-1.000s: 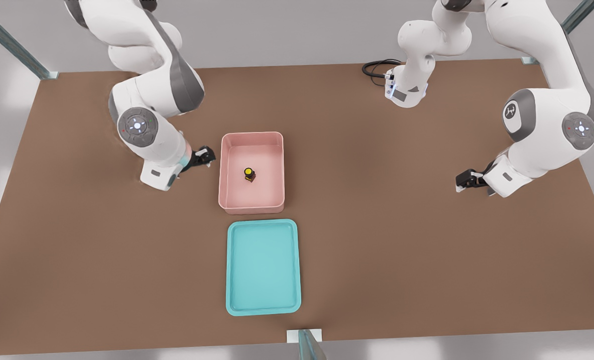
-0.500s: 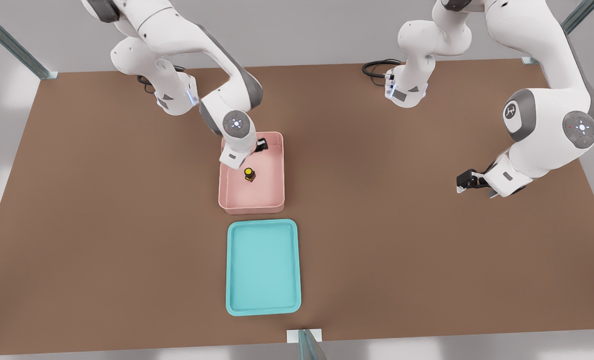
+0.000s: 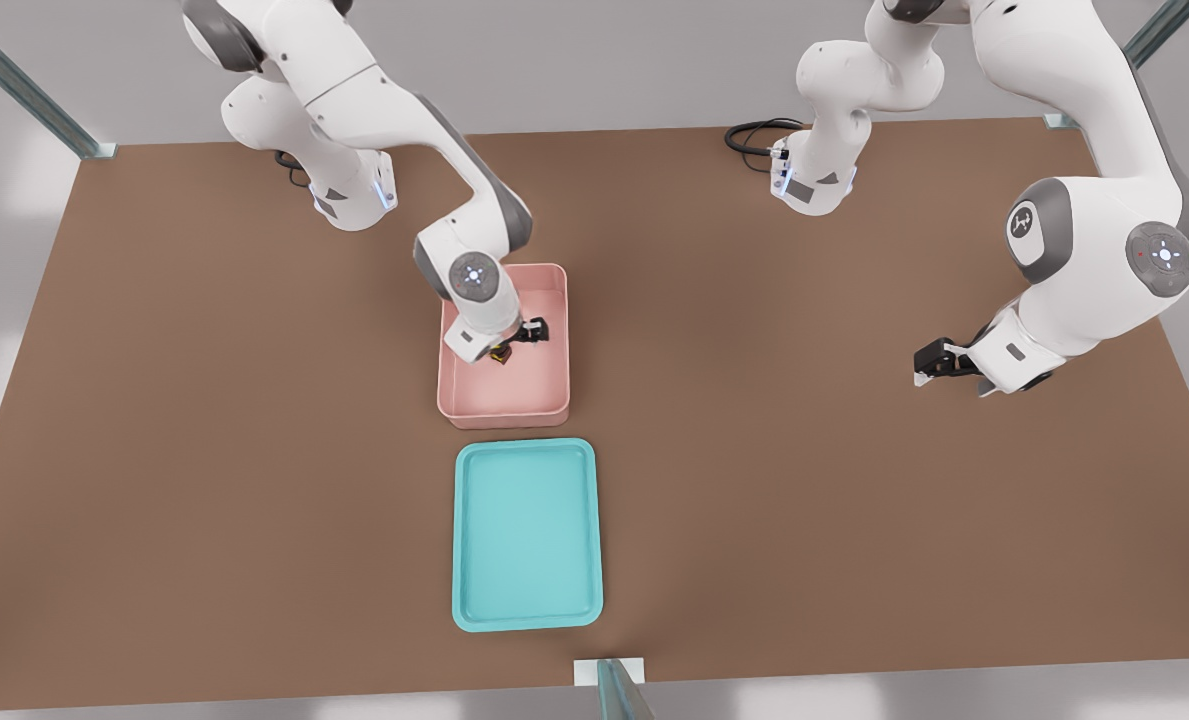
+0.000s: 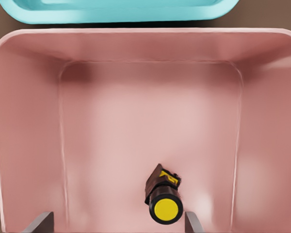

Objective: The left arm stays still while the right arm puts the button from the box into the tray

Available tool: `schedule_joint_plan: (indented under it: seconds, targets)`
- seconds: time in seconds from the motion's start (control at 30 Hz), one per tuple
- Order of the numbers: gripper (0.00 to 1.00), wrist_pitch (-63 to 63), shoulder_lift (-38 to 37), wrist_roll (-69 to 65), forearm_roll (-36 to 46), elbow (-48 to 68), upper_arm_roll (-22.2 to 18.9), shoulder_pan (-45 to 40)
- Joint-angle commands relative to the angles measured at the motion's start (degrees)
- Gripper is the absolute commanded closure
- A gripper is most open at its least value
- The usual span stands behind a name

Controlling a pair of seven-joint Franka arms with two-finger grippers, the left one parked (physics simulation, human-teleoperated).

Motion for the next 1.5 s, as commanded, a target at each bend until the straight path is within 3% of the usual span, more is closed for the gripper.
schedule_joint_plan:
  seconds: [0.0,0.7,0.77,0.87,1.0,1.3,1.47]
  targets:
    - [0.0,4.28,0.07,1.58,0.45,-1.32,0.0,-0.77]
    - [0.01,4.37,5.08,-8.62,3.35,-4.4,-0.09,-1.48]
    - [0.03,4.46,6.22,-9.06,3.35,-3.43,-0.09,-1.65]
    - [0.18,4.37,6.22,-9.15,3.44,-2.73,-0.09,-1.83]
    - [0.26,4.28,6.05,-9.06,3.52,-2.55,-0.18,-1.92]
    - [0.27,2.44,5.17,-9.68,4.23,-2.99,0.26,-2.18]
    - [0.38,2.44,5.17,-9.76,4.23,-2.99,0.53,-2.27]
